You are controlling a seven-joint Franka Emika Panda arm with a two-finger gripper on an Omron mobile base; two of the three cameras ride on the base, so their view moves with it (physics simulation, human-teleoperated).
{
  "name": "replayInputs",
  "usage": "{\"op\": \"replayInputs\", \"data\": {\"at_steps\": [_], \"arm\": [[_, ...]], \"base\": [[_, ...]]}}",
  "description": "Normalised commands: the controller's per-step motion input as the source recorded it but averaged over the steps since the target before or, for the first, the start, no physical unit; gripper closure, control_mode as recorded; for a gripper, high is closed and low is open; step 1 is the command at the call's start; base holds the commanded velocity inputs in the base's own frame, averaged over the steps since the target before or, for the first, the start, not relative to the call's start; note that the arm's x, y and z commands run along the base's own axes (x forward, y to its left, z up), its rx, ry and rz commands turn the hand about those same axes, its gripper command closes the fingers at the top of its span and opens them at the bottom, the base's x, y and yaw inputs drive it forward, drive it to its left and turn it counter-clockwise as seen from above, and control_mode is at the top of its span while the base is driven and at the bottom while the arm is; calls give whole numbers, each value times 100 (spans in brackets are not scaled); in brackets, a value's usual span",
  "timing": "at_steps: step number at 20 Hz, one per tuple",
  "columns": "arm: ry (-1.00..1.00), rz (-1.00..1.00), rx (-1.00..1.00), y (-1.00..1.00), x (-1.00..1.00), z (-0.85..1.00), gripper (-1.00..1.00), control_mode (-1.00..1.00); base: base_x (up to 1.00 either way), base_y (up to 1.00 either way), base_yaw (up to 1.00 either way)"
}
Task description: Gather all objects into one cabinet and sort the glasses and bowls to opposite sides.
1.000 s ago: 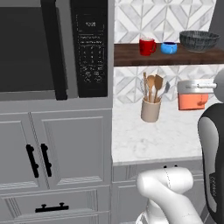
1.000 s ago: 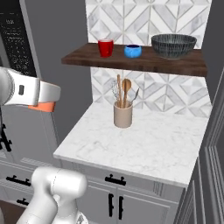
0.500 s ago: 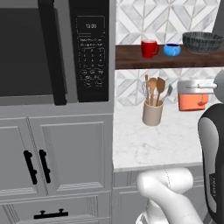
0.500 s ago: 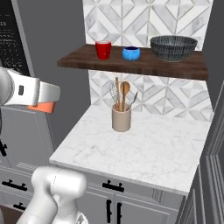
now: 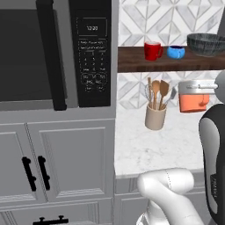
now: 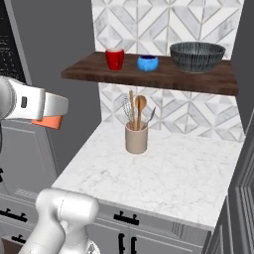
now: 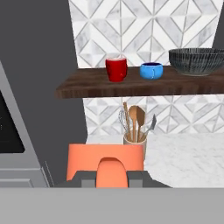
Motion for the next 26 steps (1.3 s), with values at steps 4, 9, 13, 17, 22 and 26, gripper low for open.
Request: {"op": "replayInputs", "data": {"at_steps": [4, 9, 13, 17, 22, 26], "arm": [[0, 0, 0, 0, 0, 0, 100, 100], [2, 1, 0, 0, 9, 0, 100, -100], [0, 0, 1, -5, 40, 21, 100, -100], [-2, 1, 1, -7, 18, 18, 100, -100], [-12, 0, 0, -1, 0, 12, 100, -100], [-13, 0, 0, 0, 11, 21, 100, -100]], "base": [[27, 0, 0], [4, 0, 0], [0, 0, 0], [0, 0, 0], [0, 0, 0], [0, 0, 0]]}}
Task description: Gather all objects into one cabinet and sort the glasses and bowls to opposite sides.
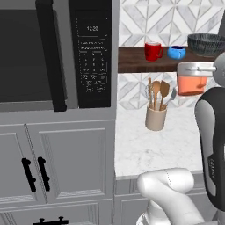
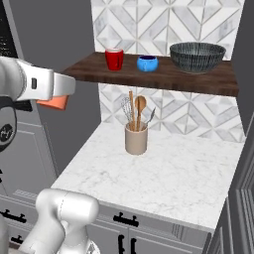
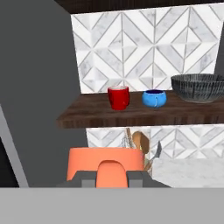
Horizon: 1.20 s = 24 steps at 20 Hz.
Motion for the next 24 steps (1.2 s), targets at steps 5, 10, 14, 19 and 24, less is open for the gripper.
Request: {"op": "replayInputs", "data": {"at_steps": [5, 10, 14, 19, 24], "arm": [[-7, 0, 0, 0, 54, 25, 100, -100], [-8, 0, 0, 0, 53, 26, 100, -100], [-1, 3, 0, 0, 5, -1, 100, -100], [-9, 4, 0, 0, 19, 1, 100, -100], [-14, 0, 0, 5, 34, 4, 100, -100]], "base": [[0, 0, 0], [0, 0, 0], [0, 0, 0], [0, 0, 0], [0, 0, 0]]}}
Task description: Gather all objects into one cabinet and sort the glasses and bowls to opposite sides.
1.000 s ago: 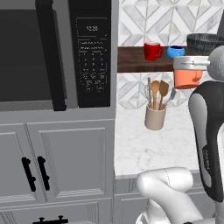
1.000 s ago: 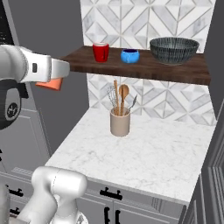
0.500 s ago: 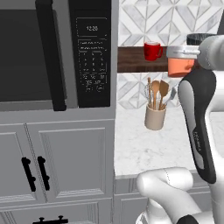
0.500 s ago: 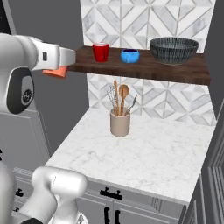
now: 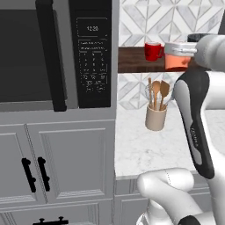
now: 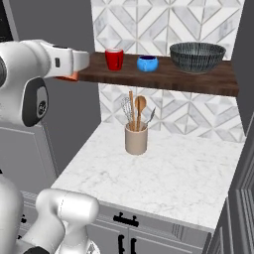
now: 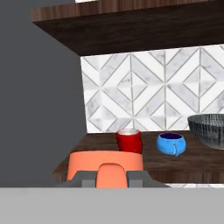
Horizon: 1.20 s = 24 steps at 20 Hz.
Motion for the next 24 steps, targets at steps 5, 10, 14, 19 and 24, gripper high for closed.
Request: {"op": "replayInputs", "data": {"at_steps": [5, 10, 14, 19, 24], "arm": [[-13, 0, 0, 11, 46, 0, 100, -100], [-1, 5, 0, 11, 16, 0, 100, -100], [0, 2, 5, 0, 40, 2, 100, -100], [0, 0, 3, 7, 55, 10, 100, -100], [1, 0, 3, 7, 29, 1, 100, -100]], "base": [[0, 0, 0], [0, 0, 0], [0, 0, 0], [0, 0, 0], [0, 0, 0]]}}
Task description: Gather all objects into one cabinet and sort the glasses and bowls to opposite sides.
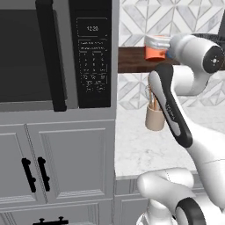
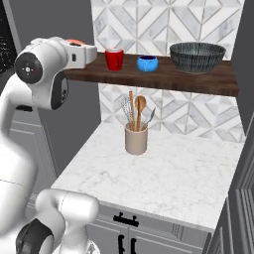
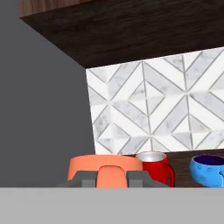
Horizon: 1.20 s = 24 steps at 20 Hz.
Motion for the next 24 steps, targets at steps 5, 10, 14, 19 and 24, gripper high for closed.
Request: {"op": "replayInputs", "data": {"at_steps": [5, 10, 14, 19, 24], "arm": [[13, 3, 20, -2, 24, 14, 100, -100], [11, 1, 15, 0, 27, 29, 100, -100], [3, 4, 1, 0, 4, -1, 100, -100], [0, 7, 0, 0, 10, -11, 100, -100], [0, 8, 0, 0, 20, -20, 100, -100]], "base": [[0, 0, 0], [0, 0, 0], [0, 0, 0], [0, 0, 0], [0, 0, 0]]}}
